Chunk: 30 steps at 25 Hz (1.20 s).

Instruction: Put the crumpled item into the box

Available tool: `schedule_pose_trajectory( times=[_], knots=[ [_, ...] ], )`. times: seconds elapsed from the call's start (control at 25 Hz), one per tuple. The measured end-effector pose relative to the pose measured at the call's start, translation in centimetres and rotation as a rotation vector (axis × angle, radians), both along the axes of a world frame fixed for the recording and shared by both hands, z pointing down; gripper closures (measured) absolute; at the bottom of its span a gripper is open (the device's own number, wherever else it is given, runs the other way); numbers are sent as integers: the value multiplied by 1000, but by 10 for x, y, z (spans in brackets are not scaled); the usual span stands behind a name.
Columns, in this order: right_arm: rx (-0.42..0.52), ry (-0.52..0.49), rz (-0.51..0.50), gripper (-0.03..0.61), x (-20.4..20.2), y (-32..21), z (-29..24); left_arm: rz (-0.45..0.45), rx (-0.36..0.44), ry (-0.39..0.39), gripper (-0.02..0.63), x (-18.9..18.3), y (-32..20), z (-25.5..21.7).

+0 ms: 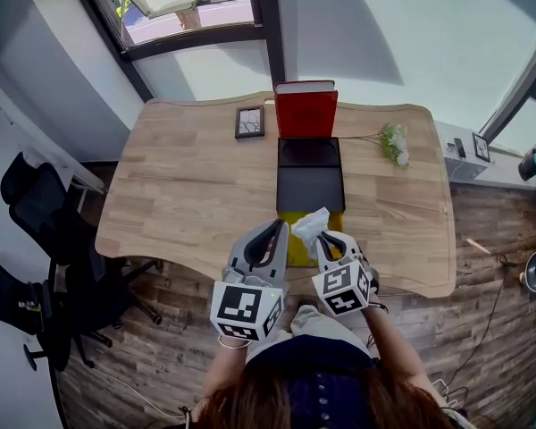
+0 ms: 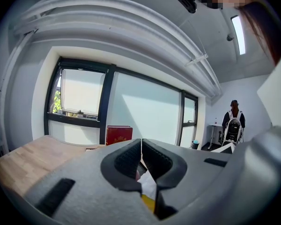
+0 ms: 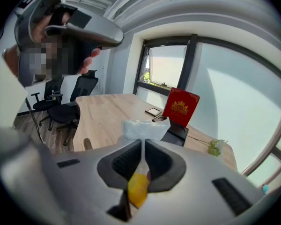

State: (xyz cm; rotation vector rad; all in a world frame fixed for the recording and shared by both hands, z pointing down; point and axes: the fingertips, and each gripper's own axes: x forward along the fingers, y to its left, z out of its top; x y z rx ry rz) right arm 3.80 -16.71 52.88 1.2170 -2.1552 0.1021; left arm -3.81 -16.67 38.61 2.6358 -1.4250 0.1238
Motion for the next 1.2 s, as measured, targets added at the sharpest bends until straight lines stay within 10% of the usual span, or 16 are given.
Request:
schedule_pose_trajectory(
  times=[1.2],
  knots=[
    [-272, 164, -161, 540, -21, -27, 128, -74, -86, -13, 584, -11, -29, 27]
  ],
)
